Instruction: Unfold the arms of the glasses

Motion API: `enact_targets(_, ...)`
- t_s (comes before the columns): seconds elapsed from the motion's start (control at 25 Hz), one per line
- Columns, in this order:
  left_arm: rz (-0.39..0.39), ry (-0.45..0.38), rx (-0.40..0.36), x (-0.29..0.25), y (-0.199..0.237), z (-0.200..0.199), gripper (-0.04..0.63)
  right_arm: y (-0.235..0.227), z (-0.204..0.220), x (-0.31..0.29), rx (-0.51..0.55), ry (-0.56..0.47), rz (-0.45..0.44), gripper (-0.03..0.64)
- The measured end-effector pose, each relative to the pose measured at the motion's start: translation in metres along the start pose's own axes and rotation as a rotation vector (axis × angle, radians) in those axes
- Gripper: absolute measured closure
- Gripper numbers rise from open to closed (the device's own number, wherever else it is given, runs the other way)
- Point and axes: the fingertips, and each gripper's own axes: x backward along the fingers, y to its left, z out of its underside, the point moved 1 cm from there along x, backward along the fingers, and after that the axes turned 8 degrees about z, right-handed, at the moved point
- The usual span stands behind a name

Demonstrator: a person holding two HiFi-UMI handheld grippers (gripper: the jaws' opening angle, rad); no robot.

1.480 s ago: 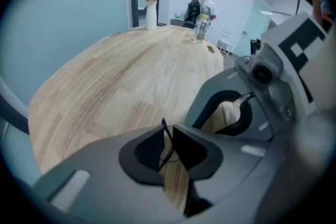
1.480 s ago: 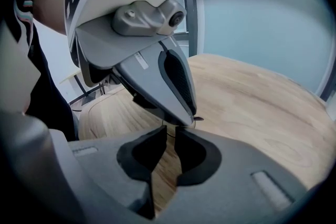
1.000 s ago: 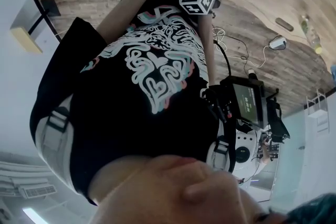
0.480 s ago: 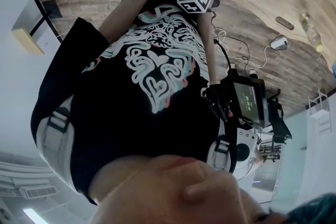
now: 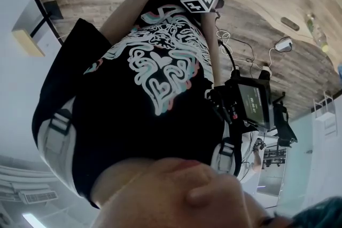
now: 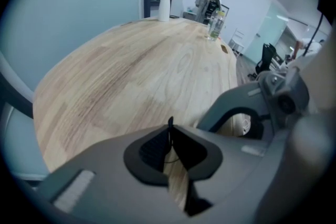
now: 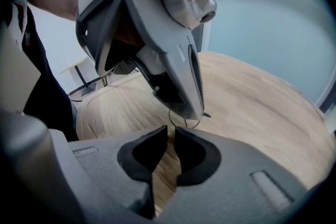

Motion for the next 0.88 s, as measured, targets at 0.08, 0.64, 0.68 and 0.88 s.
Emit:
enact_targets(0.08,0.011,-0.023,0.017,0.002,0.0,-0.003,0.584,-0.001,0.001,-0.001,-0.002,0.001,0.005,0.574)
enact_targets(0.64,0.13,-0.168,0.178,0.023,0.006,-0.005,0.584,-0.022,-0.004,-0.001,-0.063,-0.033,0.035,0.574)
enact_targets(0.68,0.134,-0.174,0.178,0.025,0.005,-0.005,0.583,-0.023,-0.007,0.0,-0.061,-0.042,0.042,0.574)
enact_targets(0.88,0.205,-0.215,0.17,0.027,-0.008,-0.013,0.583,-0.031,-0.008,-0.005,-0.046,-0.045,0.069,0.574)
